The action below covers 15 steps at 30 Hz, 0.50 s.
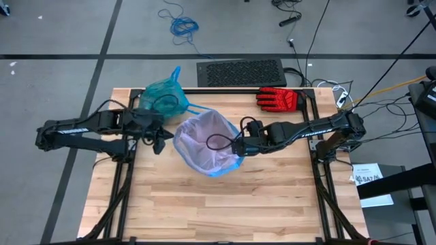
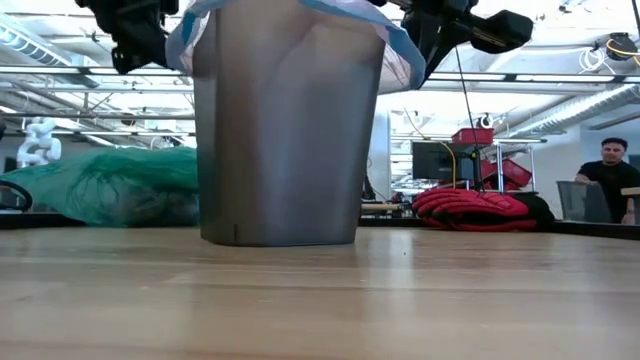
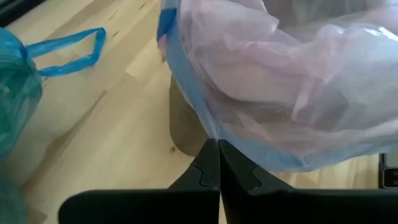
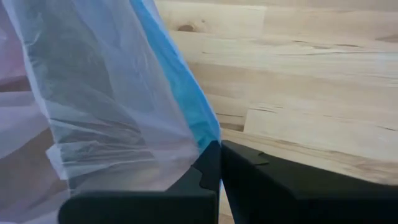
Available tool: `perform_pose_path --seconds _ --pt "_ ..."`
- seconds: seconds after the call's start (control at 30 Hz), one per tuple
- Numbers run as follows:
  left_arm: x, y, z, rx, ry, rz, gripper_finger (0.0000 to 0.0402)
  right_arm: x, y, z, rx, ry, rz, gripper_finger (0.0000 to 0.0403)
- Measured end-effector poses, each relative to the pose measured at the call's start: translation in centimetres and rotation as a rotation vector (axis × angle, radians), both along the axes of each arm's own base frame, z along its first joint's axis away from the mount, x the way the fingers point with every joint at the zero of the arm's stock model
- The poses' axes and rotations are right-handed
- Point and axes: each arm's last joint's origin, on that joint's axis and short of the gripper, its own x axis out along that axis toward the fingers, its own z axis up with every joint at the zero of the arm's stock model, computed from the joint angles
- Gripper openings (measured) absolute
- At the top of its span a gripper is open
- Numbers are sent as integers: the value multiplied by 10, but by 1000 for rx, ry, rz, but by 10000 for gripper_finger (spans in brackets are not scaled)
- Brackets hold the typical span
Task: Place trash/remove bag and relplace
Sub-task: Insert a new pink trash bag into the black trash bin
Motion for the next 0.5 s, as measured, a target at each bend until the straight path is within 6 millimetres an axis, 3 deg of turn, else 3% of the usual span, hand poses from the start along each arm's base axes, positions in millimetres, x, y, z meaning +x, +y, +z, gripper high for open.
perform_pose_path --seconds 0.27,0.5 --pt "6 0 -4 -19 -29 -4 0 0 0 0 -1 2 2 0" --pt "-3 -1 13 -27 -62 2 0 2 0 -3 -2 11 3 0"
